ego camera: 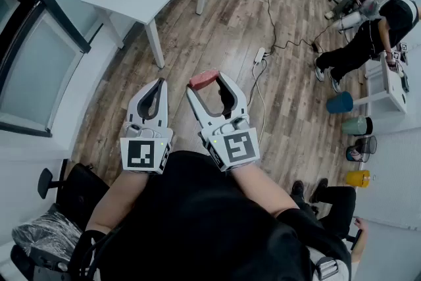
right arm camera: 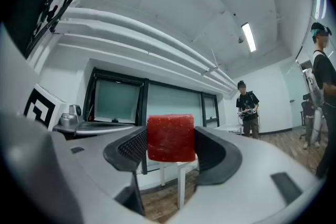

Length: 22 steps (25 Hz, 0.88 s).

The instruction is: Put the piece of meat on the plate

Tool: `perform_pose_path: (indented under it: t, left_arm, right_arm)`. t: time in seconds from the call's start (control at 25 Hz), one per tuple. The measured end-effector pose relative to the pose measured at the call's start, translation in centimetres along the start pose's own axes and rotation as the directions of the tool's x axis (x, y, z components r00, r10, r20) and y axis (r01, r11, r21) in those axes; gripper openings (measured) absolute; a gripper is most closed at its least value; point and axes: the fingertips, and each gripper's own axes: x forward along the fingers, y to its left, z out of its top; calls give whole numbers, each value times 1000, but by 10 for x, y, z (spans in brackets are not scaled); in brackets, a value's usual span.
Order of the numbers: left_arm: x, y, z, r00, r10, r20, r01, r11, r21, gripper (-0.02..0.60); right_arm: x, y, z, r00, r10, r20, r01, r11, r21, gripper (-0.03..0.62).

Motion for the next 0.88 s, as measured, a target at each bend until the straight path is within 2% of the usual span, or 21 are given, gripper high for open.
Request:
perform_pose_path:
  t: [0.48, 0.76, 0.88]
  left_arm:
    - [19, -18, -5, 1000, 5, -18, -5, 1000, 10, 3]
    - [29, -45, -5, 999, 45, -21, -45, 999, 11, 3]
    - [34, -56, -8, 997, 73, -26, -73, 997, 11, 3]
  right_arm:
    - [1, -23, 1, 999, 29, 21, -29, 1000, 4, 281]
    - [-13, -52, 4, 996, 72, 54, -73, 997, 25, 281]
    - [-18, -65, 1, 996, 84, 38, -85, 996, 20, 281]
